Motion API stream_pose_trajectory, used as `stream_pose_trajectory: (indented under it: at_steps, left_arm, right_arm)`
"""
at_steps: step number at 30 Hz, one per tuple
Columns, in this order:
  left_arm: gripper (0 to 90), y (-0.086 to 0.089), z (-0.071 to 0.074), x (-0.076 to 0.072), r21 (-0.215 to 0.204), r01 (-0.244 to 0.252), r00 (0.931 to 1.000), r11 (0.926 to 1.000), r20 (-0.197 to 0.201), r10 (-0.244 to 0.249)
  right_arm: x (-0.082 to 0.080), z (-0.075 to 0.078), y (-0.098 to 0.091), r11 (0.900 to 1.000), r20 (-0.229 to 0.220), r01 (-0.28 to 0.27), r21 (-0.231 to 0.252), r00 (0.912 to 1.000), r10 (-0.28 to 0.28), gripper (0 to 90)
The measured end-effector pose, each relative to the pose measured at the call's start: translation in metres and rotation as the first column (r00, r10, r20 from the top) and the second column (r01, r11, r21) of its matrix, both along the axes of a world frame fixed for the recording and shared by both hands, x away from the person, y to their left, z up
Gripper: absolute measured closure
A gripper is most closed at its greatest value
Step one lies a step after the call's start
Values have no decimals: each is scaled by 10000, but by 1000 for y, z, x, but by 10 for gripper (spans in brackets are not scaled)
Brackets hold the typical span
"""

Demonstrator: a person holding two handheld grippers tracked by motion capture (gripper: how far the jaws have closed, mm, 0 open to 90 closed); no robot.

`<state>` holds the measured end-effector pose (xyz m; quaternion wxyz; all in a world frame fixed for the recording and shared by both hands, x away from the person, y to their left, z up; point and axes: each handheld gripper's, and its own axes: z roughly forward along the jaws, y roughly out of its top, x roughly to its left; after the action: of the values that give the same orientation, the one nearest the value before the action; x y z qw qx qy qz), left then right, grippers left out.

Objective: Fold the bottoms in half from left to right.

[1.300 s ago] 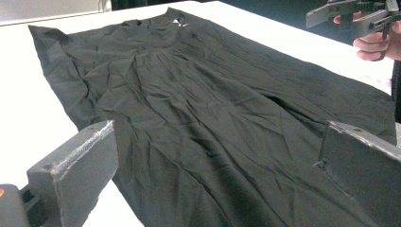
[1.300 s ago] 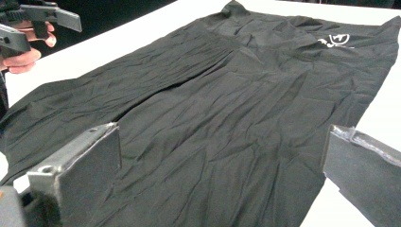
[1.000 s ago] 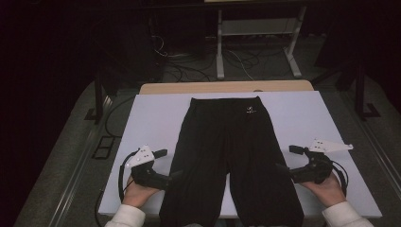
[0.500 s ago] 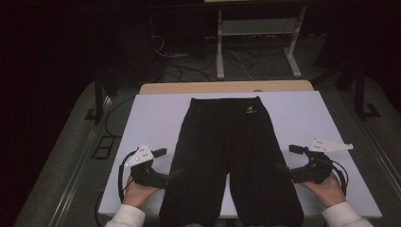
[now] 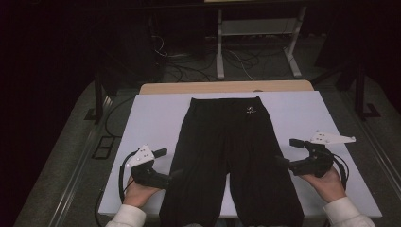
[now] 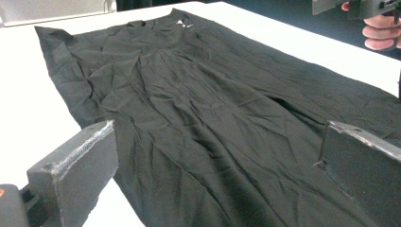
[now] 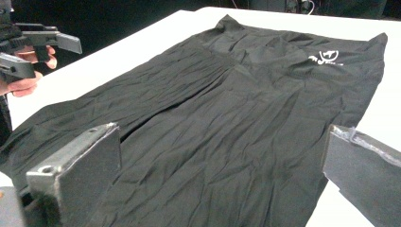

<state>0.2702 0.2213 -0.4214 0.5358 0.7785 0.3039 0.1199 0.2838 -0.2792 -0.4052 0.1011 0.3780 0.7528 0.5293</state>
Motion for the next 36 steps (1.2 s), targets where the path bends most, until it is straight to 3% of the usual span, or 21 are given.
stream_pose_trajectory:
  at_steps: [8,23,36]
  left_arm:
    - [0,1,0,0,-28,-72,10000,10000,3,72]
    - [0,1,0,0,-26,-83,10000,10000,24,83]
    - [0,1,0,0,-67,-99,9999,9999,20,100]
  right_arm:
    - [13,14,10,9998,236,-141,-168,9996,145,0]
    - [42,25,35,9979,31,-409,-493,9991,411,0]
    - [73,40,61,9957,122,-643,-660,9978,653,0]
